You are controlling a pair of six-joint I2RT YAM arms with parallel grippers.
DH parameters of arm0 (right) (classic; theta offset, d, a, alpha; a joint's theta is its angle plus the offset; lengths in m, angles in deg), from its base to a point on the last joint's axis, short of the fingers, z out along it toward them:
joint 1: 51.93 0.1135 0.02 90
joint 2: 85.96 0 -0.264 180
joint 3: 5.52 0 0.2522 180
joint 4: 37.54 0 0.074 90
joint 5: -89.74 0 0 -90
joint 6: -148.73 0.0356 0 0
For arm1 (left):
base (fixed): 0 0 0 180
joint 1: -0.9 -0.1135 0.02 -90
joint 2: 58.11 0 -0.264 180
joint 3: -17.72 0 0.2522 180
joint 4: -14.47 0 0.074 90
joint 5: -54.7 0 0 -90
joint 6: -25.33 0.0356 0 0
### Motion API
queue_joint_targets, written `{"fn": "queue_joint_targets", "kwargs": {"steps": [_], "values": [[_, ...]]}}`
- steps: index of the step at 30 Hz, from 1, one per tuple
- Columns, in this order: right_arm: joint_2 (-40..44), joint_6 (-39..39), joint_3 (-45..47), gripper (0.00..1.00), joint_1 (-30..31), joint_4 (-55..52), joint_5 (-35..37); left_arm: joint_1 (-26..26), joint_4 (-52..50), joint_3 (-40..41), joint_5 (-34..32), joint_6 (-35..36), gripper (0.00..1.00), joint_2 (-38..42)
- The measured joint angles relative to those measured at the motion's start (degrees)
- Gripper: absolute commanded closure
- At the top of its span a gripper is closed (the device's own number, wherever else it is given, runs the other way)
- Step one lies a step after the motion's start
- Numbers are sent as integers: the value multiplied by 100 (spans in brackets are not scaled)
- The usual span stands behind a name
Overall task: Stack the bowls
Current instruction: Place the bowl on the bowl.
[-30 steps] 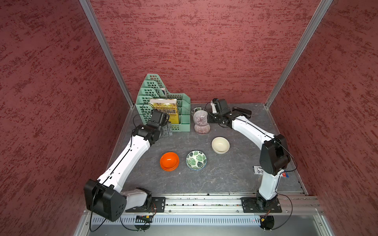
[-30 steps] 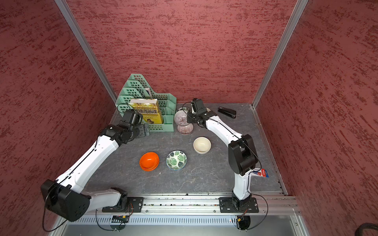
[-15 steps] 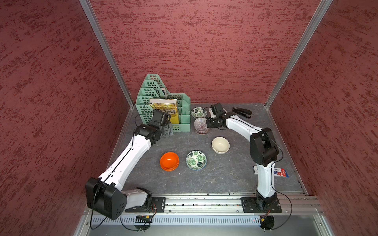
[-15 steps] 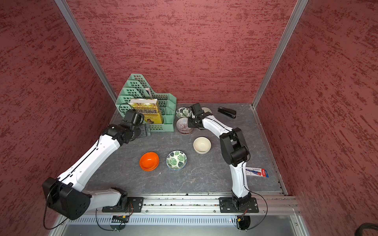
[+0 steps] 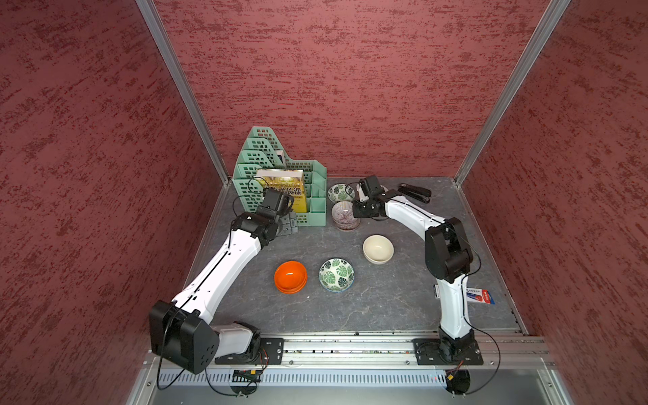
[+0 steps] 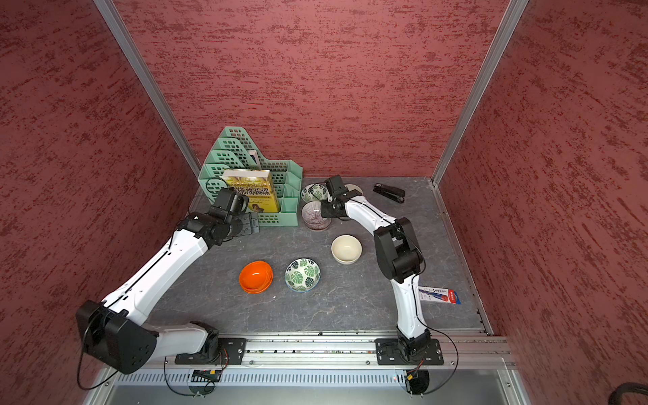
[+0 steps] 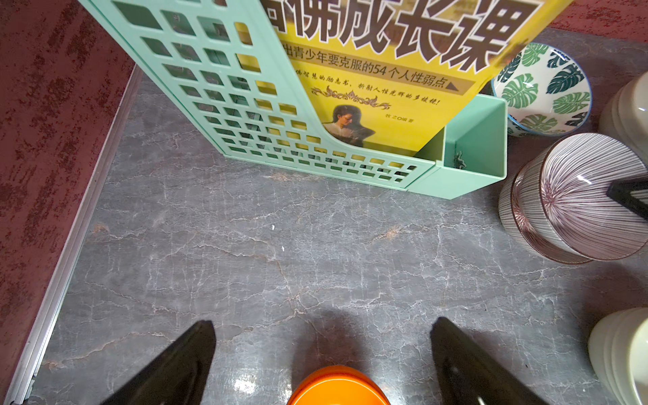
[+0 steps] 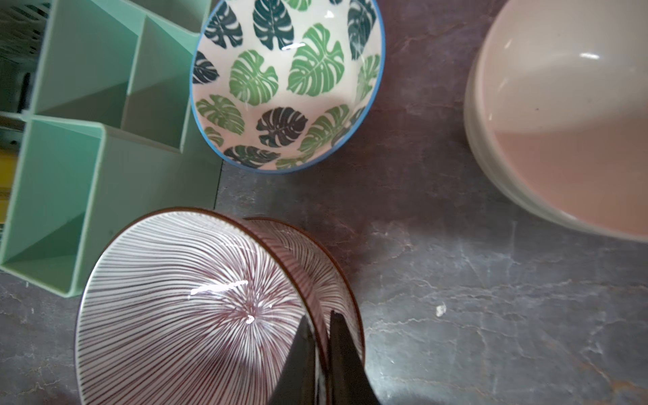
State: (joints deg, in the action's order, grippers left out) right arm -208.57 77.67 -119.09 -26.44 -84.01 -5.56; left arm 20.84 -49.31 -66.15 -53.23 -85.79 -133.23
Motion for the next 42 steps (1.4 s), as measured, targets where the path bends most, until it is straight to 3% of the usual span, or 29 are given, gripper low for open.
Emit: {"fn": "queue_joint_targets", "kwargs": {"steps": [6,16,23,32,37,42], "values": [[-52,-52,0,99,0,-131,57,0,7,0,0,0,1,0],[-52,-101,0,89,0,-212,125,0,17,0,0,0,1,0],[-52,-133,-55,75,2,-203,127,0,17,0,-4,0,1,0],[-52,-157,-70,65,0,-199,149,0,17,0,-11,0,1,0],[0,-208,-66,67,0,-205,256,0,17,0,-11,0,1,0],[157,-243,24,77,0,-166,358,0,17,0,-11,0,1,0]]}}
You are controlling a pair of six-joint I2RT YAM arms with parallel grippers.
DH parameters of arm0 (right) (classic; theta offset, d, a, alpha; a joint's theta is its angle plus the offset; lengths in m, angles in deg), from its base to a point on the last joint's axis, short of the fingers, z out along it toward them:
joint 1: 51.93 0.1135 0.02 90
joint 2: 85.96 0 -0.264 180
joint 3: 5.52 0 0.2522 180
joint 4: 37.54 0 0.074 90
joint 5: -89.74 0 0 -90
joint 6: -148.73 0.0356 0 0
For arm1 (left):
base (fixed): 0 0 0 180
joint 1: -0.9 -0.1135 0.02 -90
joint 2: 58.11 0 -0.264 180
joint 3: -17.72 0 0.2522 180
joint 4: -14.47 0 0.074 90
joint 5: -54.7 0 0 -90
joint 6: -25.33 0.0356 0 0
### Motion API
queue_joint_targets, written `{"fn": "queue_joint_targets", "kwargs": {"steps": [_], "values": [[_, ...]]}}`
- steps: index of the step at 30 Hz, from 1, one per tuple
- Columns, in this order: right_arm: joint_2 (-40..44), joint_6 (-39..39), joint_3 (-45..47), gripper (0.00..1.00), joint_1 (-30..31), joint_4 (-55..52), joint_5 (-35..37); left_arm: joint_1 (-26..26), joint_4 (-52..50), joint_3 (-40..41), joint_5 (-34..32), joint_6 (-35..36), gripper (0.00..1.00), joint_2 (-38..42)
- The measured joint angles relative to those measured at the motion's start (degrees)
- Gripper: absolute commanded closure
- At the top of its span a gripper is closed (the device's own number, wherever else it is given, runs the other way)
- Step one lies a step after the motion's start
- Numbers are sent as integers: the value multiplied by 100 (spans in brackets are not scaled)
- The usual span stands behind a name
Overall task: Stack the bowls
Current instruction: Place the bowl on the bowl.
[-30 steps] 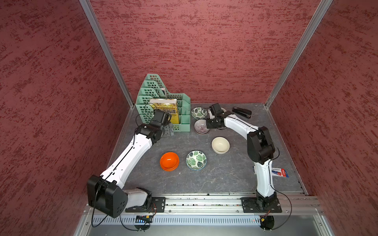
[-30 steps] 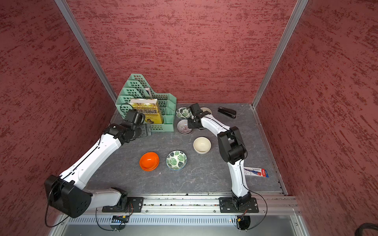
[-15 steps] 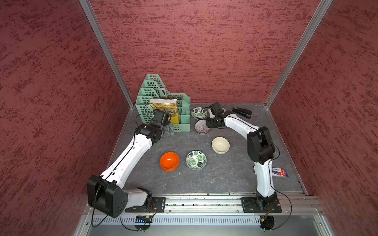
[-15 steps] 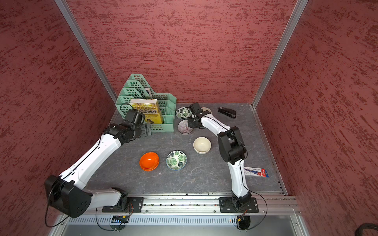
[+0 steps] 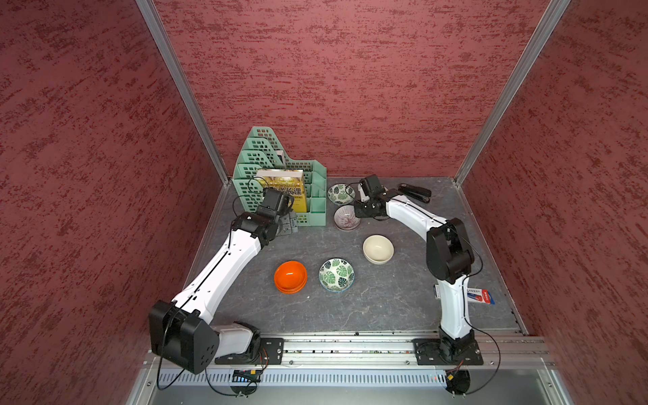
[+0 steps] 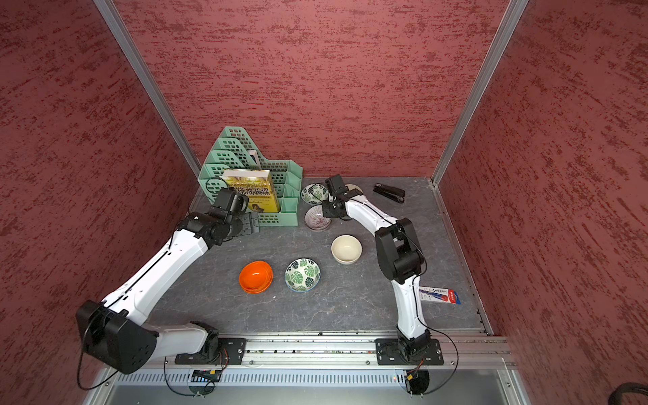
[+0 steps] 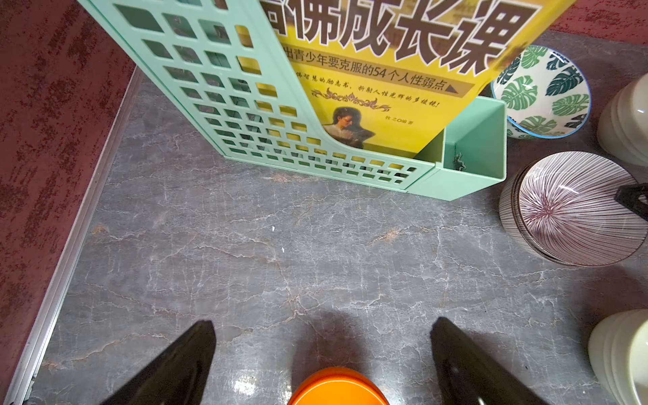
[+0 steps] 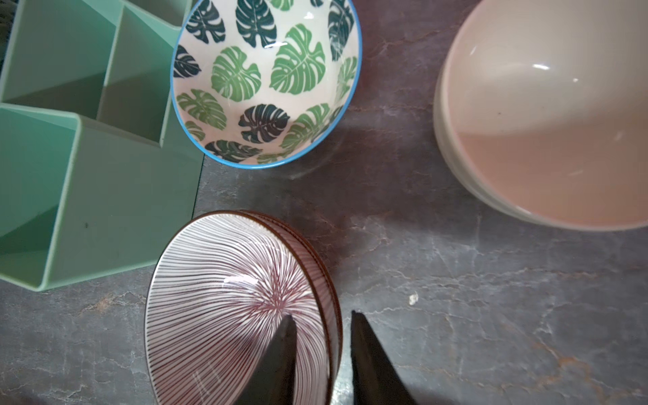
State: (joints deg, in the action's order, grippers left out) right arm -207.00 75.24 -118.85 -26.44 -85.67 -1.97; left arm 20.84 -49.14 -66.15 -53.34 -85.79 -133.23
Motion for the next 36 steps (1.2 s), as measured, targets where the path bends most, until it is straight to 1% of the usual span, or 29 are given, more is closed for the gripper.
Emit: {"fn": "queue_joint_targets", "kwargs": {"steps": [3,9,12,17,24,30,33,36], "values": [[55,-7,66,85,0,28,26,0,0,0,0,0,1,2],[61,-28,120,95,0,35,44,0,0,0,0,0,1,11],[61,-22,177,97,0,57,44,0,-2,0,2,0,1,15],[59,0,203,96,0,74,42,0,-2,4,0,0,1,39],[59,39,214,77,0,131,42,0,-2,4,-4,0,1,94],[70,70,264,52,-11,262,48,0,-2,7,0,0,1,94],[184,155,501,49,-74,442,48,0,-2,7,4,2,1,94],[387,306,678,49,-260,501,42,9,-2,7,22,24,0,94]]}}
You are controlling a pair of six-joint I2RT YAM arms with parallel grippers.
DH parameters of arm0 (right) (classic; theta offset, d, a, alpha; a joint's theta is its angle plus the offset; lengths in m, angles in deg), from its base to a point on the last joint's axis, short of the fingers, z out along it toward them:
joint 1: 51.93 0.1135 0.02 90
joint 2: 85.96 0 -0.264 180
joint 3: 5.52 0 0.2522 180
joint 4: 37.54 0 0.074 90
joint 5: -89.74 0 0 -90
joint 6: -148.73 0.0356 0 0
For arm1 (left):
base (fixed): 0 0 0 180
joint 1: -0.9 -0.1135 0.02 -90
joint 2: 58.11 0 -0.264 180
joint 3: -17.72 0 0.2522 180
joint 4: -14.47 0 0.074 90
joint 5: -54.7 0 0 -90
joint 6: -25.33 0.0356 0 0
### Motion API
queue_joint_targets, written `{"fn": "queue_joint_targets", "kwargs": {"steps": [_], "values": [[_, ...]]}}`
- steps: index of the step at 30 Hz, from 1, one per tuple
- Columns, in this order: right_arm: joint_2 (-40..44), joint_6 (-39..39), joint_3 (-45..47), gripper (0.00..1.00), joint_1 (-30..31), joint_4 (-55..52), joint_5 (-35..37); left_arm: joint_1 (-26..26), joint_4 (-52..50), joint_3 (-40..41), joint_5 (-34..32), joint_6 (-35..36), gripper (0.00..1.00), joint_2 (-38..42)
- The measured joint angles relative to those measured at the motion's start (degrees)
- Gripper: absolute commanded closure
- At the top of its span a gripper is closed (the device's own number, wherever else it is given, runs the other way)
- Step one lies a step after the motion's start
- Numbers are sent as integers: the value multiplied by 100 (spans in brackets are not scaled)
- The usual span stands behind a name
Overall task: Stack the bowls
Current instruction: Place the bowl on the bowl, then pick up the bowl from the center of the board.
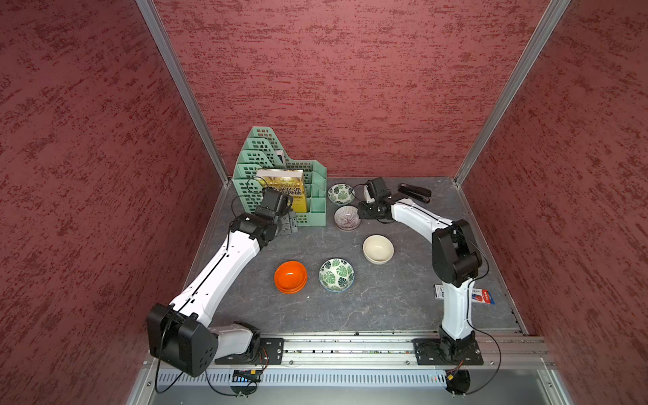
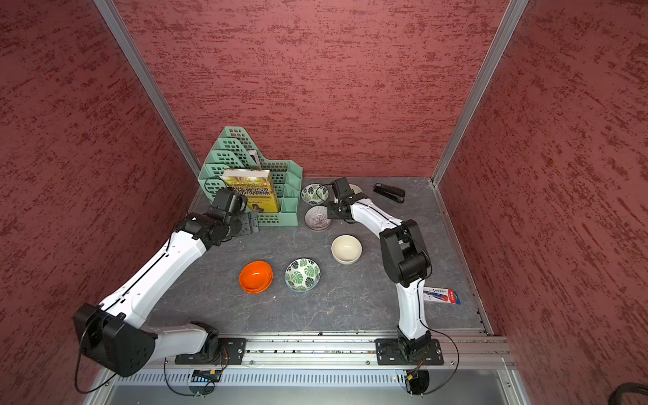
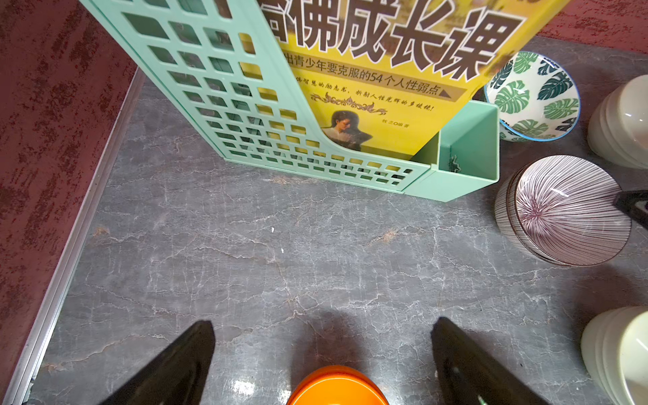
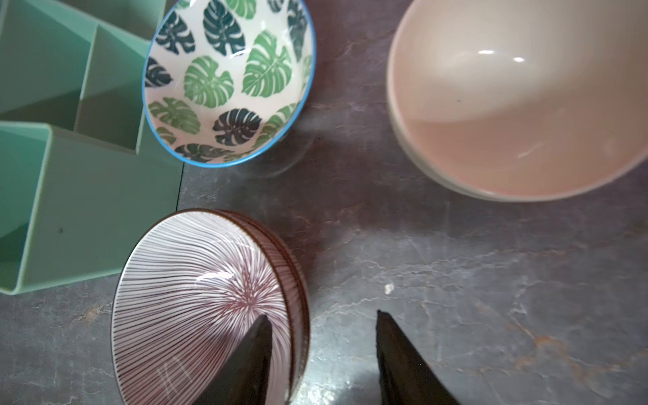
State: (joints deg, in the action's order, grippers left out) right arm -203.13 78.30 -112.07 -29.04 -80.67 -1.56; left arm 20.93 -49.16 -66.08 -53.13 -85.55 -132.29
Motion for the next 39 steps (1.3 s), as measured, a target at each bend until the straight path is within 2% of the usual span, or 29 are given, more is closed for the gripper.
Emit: {"fn": "queue_joint_targets", "kwargs": {"steps": [6,11,26,28,34,39], "values": [[249,468,-81,49,-881,297,-22,140,-2,-7,22,35,0,-37],[-15,809,-409,49,-1403,350,46,260,0,-79,17,37,0,-201],[-1237,1316,-999,52,-1412,603,92,317,-2,-238,-35,48,0,-389],[-1305,1346,-1001,56,-1412,634,85,317,-2,-238,-42,79,0,-389],[-1419,1502,-999,86,-1412,949,-15,317,0,-238,-50,87,0,-439],[-1423,1569,-898,99,-1412,1093,-111,308,4,-238,-50,87,0,-450]]}}
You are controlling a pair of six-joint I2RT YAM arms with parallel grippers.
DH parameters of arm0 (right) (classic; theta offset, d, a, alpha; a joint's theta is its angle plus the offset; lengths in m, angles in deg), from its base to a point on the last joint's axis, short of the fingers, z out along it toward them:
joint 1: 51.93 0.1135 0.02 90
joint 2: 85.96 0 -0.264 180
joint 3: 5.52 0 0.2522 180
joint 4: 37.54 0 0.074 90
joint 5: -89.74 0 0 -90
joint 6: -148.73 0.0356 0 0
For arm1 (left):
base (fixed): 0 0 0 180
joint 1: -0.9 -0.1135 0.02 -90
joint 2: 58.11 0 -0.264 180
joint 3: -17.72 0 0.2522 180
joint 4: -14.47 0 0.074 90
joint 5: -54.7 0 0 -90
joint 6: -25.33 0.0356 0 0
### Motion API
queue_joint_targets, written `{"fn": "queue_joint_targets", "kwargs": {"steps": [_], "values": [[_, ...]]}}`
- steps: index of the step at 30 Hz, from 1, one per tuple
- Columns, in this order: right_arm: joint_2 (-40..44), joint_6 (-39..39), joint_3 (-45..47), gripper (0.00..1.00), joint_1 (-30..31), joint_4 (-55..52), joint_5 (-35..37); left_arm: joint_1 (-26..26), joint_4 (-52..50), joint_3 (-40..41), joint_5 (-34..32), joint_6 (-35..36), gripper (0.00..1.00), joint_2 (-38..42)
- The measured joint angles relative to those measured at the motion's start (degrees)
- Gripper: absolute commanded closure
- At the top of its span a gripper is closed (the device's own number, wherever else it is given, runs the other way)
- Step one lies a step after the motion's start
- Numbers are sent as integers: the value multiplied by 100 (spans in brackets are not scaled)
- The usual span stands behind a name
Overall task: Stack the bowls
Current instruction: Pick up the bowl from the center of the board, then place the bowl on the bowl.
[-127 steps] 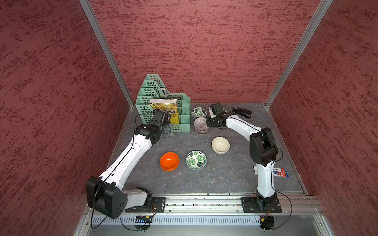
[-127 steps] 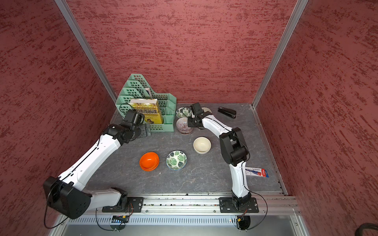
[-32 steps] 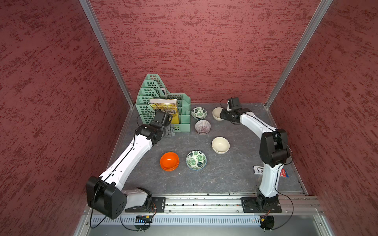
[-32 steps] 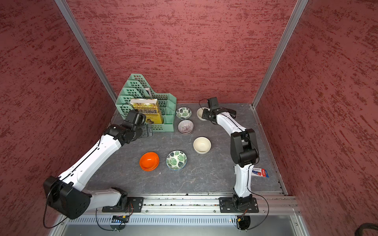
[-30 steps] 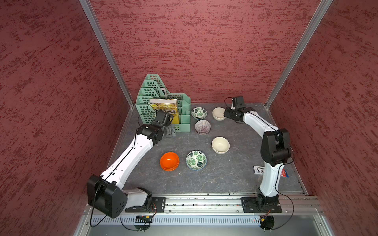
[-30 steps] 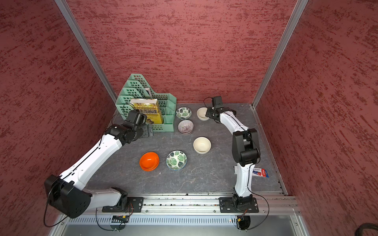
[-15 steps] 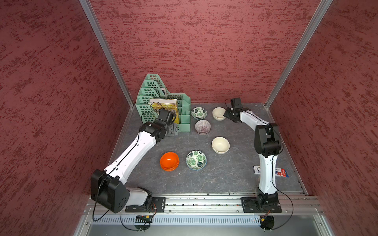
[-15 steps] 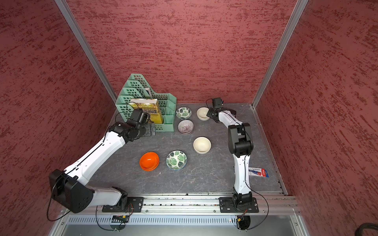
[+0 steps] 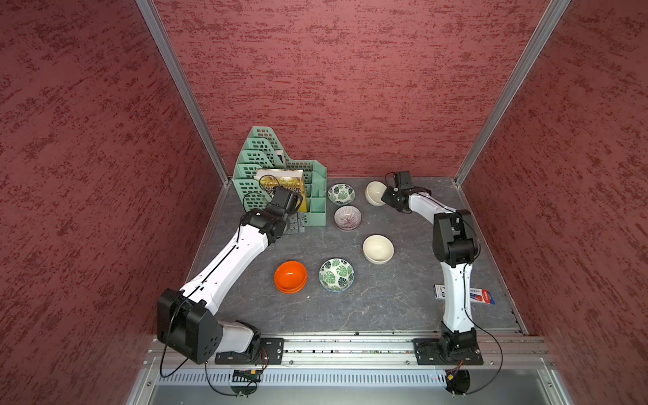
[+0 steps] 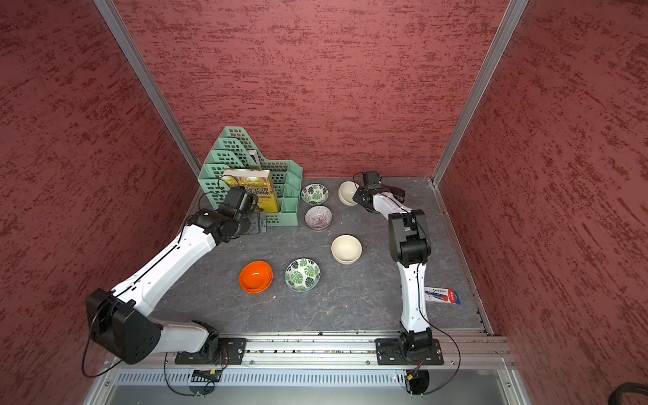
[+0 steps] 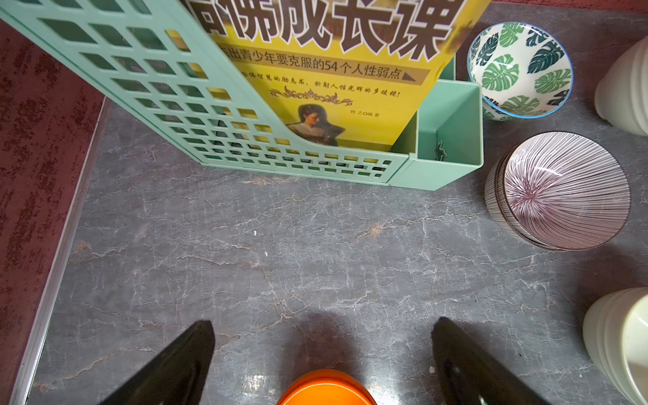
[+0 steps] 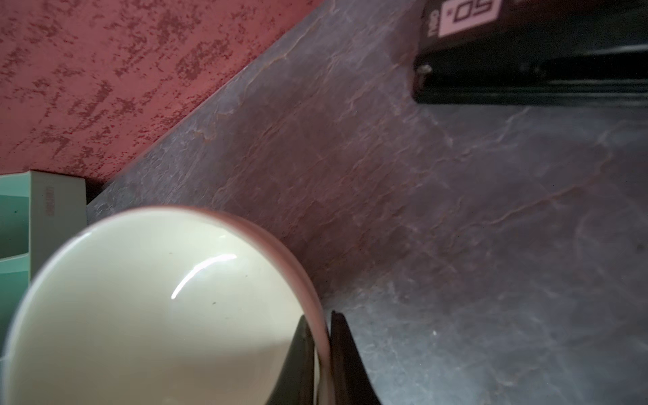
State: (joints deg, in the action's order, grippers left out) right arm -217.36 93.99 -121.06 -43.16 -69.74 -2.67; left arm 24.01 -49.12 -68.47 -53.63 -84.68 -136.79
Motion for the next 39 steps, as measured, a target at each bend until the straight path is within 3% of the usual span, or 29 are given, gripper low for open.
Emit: {"fn": "queue_joint_targets", "kwargs": {"steps": [7,14,23,29,39], "values": [[660,26,1141,100,0,407,-17,-7,66,39,24,0,0,2],[2546,-129,2815,100,31,474,-33,24,170,68,96,0,1,2],[4520,-846,3654,100,769,-435,164,393,295,35,138,-2,1,-201],[5139,-1233,4009,100,1294,-1405,369,505,321,-2,149,-4,1,-356],[5130,-1460,4378,100,1362,-1982,590,520,319,-127,136,-4,1,-356]]}}
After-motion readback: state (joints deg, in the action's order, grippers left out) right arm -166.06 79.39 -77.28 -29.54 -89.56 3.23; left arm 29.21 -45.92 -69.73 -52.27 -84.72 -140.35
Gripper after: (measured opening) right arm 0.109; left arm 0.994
